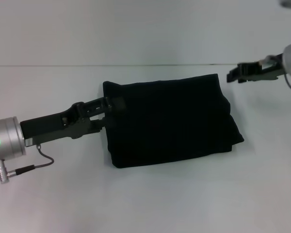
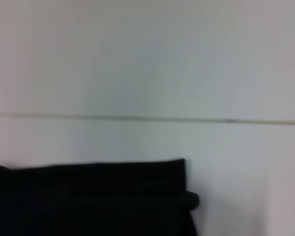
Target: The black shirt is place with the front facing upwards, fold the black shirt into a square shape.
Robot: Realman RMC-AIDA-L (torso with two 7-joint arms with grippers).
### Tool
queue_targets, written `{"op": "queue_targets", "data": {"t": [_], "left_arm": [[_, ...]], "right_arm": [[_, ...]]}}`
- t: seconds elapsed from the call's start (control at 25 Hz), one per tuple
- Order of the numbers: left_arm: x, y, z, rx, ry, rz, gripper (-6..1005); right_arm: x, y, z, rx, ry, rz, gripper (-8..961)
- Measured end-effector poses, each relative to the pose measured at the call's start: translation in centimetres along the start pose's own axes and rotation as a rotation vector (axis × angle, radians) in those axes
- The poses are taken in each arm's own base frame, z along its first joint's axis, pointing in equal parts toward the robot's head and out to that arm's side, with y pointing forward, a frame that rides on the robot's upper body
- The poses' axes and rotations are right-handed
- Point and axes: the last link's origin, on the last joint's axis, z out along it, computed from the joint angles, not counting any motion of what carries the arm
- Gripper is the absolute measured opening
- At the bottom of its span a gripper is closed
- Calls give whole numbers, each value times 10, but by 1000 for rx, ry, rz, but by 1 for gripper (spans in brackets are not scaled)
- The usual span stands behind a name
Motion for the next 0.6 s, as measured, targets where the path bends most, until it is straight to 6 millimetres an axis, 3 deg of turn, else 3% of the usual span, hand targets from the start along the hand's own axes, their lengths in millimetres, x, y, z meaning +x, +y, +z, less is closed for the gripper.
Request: {"op": "queue_targets", "data": {"t": [0.12, 0.2, 0.48, 0.6], "left_arm": [[1, 0, -4, -2, 12, -5, 948], [2, -2, -7, 0, 23, -8, 948], [3, -3, -12, 1, 50, -12, 948], [4, -3, -12, -1, 50, -12, 948]], "right_arm": [[4, -1, -17, -144, -18, 68, 320], [12, 0, -18, -200, 13, 98, 333], [38, 9, 10, -191, 116, 106, 325], [43, 0, 15, -93, 156, 89, 327]]}}
